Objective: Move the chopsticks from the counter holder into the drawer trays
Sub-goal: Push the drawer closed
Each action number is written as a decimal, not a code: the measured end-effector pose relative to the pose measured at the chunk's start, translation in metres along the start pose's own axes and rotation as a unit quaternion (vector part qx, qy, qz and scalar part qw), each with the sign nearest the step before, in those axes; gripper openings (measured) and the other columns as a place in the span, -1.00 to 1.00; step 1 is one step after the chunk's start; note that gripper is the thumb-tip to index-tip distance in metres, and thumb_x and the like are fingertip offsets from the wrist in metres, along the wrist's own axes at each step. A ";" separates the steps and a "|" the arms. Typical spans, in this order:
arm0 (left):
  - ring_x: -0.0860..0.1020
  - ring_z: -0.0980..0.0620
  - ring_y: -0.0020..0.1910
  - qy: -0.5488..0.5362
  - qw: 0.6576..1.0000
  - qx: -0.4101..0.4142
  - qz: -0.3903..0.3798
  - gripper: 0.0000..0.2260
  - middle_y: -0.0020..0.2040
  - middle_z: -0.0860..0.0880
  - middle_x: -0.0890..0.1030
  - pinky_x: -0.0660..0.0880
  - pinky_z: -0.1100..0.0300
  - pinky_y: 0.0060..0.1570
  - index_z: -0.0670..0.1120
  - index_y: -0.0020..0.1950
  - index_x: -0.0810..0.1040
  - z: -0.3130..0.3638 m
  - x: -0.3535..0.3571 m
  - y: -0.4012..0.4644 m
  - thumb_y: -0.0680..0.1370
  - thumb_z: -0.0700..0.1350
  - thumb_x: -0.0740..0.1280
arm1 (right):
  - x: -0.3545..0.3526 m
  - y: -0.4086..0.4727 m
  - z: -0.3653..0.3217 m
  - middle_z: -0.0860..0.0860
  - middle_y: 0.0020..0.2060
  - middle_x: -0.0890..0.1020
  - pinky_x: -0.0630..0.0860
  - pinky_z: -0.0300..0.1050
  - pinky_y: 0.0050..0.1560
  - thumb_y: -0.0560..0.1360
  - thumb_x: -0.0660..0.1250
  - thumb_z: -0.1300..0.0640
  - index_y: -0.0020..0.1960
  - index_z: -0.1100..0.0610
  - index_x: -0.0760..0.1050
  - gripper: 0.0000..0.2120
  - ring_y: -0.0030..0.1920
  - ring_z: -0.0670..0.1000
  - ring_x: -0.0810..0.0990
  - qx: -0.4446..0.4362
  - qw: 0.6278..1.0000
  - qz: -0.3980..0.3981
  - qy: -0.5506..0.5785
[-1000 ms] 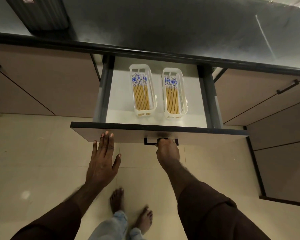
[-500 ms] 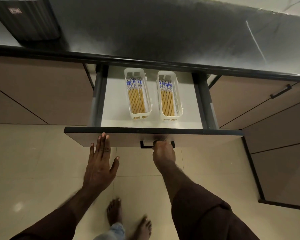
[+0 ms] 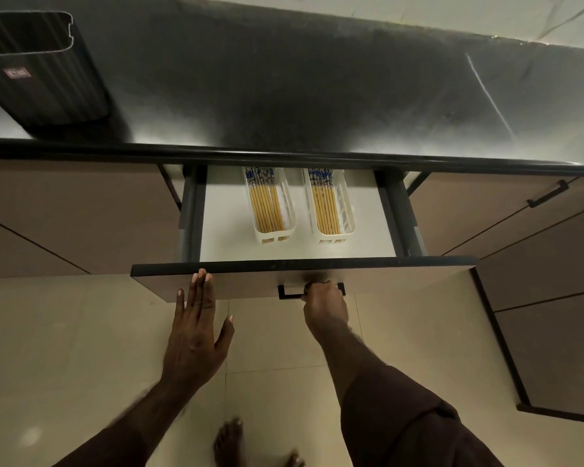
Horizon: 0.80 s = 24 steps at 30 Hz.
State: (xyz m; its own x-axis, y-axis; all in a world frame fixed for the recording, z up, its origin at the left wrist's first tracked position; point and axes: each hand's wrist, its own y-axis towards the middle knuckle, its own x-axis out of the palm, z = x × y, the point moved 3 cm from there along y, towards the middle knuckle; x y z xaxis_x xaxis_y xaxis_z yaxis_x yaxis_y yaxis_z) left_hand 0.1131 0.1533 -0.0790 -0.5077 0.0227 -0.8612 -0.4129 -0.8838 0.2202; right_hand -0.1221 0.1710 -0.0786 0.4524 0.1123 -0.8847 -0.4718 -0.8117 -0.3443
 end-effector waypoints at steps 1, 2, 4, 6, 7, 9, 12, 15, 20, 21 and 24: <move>0.04 -0.15 0.57 0.003 1.000 0.002 0.000 -0.31 0.59 -0.21 0.04 0.08 -0.16 0.50 -0.27 0.56 -0.01 -0.002 0.000 0.004 0.57 0.06 0.16 | 0.000 0.004 -0.001 0.23 0.01 0.60 0.36 -0.06 -0.13 0.62 0.14 0.23 0.07 0.29 0.54 -0.77 0.02 0.22 0.57 0.000 1.000 0.000 0.000; 0.02 -0.13 0.58 0.005 1.000 0.002 0.001 -0.31 0.59 -0.19 0.02 0.04 -0.12 0.52 -0.26 0.57 -0.01 -0.004 0.001 0.009 0.57 0.06 0.16 | -0.001 0.008 -0.003 0.19 0.01 0.62 0.38 -0.11 -0.14 0.63 0.16 0.21 0.08 0.25 0.56 -0.79 -0.02 0.16 0.59 -0.003 1.000 -0.003 -0.003; 0.00 -0.10 0.58 0.013 1.000 -0.002 0.002 -0.31 0.60 -0.15 -0.01 -0.04 -0.03 0.54 -0.25 0.57 -0.03 -0.006 0.003 0.018 0.57 0.06 0.15 | -0.003 0.018 -0.005 0.10 0.01 0.65 0.49 -0.18 -0.10 0.63 0.23 0.16 0.11 0.17 0.58 -0.82 -0.07 0.02 0.60 -0.002 1.000 -0.020 -0.012; -0.02 -0.09 0.58 0.022 1.000 -0.009 -0.005 -0.30 0.61 -0.13 -0.04 -0.08 0.01 0.55 -0.24 0.57 -0.04 -0.008 0.006 0.026 0.57 0.06 0.15 | -0.007 0.028 -0.010 0.09 0.01 0.66 0.59 -0.12 0.00 0.59 0.31 0.14 0.13 0.14 0.59 -0.84 -0.03 0.02 0.63 -0.006 0.999 -0.028 -0.019; -0.02 -0.09 0.58 0.027 0.999 -0.014 -0.011 -0.30 0.61 -0.12 -0.05 -0.10 0.02 0.55 -0.24 0.58 -0.05 -0.008 0.007 0.031 0.57 0.07 0.14 | -0.010 0.034 -0.012 0.08 0.00 0.65 0.61 -0.10 0.01 0.58 0.33 0.13 0.13 0.13 0.59 -0.84 -0.02 0.02 0.64 -0.015 0.999 -0.025 -0.025; -0.04 -0.06 0.59 0.038 0.999 -0.031 -0.021 -0.30 0.61 -0.09 -0.08 -0.13 0.04 0.55 -0.21 0.58 -0.07 -0.008 0.010 0.041 0.58 0.09 0.12 | -0.015 0.045 -0.017 0.08 0.00 0.65 0.61 -0.11 -0.01 0.57 0.35 0.12 0.12 0.12 0.59 -0.84 -0.03 0.02 0.64 -0.031 0.998 -0.026 -0.038; -0.08 -0.01 0.59 0.050 0.996 -0.068 -0.032 -0.30 0.61 -0.02 -0.15 -0.15 0.06 0.54 -0.15 0.59 -0.12 -0.007 0.014 0.053 0.58 0.13 0.08 | -0.023 0.062 -0.023 0.09 0.01 0.64 0.59 -0.12 -0.03 0.58 0.33 0.10 0.12 0.11 0.58 -0.84 -0.02 0.02 0.62 -0.045 0.997 -0.028 -0.064; -0.10 0.01 0.59 0.049 0.993 -0.099 -0.035 -0.28 0.61 -0.01 -0.16 -0.11 0.00 0.54 -0.11 0.59 -0.18 -0.003 0.020 0.068 0.57 0.14 0.08 | -0.030 0.078 -0.027 0.10 0.02 0.63 0.60 -0.09 0.00 0.58 0.32 0.11 0.13 0.11 0.57 -0.84 0.00 0.03 0.62 -0.059 0.995 -0.041 -0.073; -0.13 0.02 0.58 0.048 0.989 -0.138 -0.018 -0.27 0.59 -0.08 -0.08 -0.05 -0.06 0.53 -0.11 0.58 -0.21 0.004 0.025 0.099 0.56 0.14 0.08 | -0.034 0.102 -0.036 0.12 0.02 0.62 0.60 -0.08 0.02 0.60 0.29 0.15 0.15 0.14 0.55 -0.84 -0.01 0.04 0.61 -0.088 0.991 -0.056 -0.080; -0.13 0.01 0.58 0.045 0.988 -0.145 -0.012 -0.27 0.59 -0.09 -0.08 -0.06 -0.05 0.53 -0.12 0.57 -0.21 0.006 0.024 0.105 0.56 0.13 0.08 | -0.035 0.106 -0.038 0.11 0.02 0.62 0.59 -0.08 0.02 0.60 0.28 0.15 0.15 0.14 0.54 -0.84 -0.01 0.04 0.61 -0.093 0.991 -0.057 -0.079; -0.14 0.01 0.58 0.036 0.987 -0.155 -0.006 -0.27 0.59 -0.08 -0.10 -0.11 -0.01 0.53 -0.13 0.57 -0.22 0.007 0.027 0.123 0.56 0.12 0.09 | -0.041 0.121 -0.043 0.11 0.01 0.61 0.59 -0.08 0.00 0.60 0.27 0.15 0.15 0.14 0.53 -0.84 -0.02 0.03 0.61 -0.101 0.991 -0.051 -0.077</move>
State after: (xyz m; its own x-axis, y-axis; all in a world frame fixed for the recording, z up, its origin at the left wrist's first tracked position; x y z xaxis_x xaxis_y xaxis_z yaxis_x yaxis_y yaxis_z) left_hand 0.0435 0.0480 -0.0721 -0.4449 0.0099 -0.8955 -0.1610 -0.9845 0.0691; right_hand -0.1656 0.0435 -0.0701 0.3622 0.2731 -0.8912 -0.2606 -0.8883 -0.3782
